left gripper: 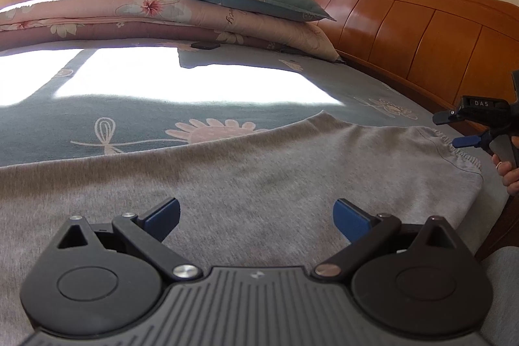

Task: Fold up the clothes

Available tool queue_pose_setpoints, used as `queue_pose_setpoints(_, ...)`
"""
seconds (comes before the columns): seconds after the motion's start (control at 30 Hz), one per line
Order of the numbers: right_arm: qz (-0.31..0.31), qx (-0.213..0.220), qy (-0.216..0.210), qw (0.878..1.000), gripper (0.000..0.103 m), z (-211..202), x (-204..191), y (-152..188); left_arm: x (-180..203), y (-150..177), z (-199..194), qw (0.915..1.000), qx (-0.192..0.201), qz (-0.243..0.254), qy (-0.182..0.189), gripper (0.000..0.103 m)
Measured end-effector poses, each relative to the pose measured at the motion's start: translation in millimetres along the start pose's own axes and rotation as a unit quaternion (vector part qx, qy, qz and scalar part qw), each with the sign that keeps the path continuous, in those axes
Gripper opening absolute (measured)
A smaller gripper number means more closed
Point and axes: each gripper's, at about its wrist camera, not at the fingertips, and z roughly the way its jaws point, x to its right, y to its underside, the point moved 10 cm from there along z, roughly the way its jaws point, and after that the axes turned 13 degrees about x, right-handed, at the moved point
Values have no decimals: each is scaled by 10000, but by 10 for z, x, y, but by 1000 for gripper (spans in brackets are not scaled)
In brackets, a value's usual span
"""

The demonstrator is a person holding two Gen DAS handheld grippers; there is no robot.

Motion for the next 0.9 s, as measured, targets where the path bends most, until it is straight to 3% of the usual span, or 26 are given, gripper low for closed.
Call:
queue_pose_setpoints(0.17, -1055, -50, -73, 9944, 103, -145, -437, 421, -153, -102, -88, 9994, 86, -263, -207, 100)
queue_pose_setpoints(0.27, -1335, -333, 56, 9905, 103, -104, -550, 704, -408, -230, -188, 9966, 276, -271, -725, 101)
queue_pose_setpoints(0.37, -1257, -351, 63, 9914, 103, -137, -687, 873, -727, -339, -305, 9915, 376, -414, -1175, 101)
queue_pose_setpoints(0.47, -1206, -275, 82, 9923, 103, -176, -829, 974, -1167, -408, -437, 9816, 389, -805, -1687, 101)
queue_pose_setpoints(0.63, -1633, -430, 334, 9851, 103, -154, -1030, 1102, -1700, -328, -550, 9652, 242, -1583, -2068, 102)
queue_pose_setpoints(0.73, -1725, -486, 475, 9827, 103, -139, -1047, 1128, -1913, -179, -554, 9551, -92, -1824, -2334, 102)
queue_pose_setpoints(0.77, -1662, -504, 489, 9836, 103, -131, -1036, 1125, -1971, -115, -547, 9524, -230, -1947, -2333, 102)
queue_pose_setpoints(0.9, -1582, -694, 523, 9836, 103, -120, -1020, 1102, -2183, -63, -634, 9484, -97, -2202, -2281, 102)
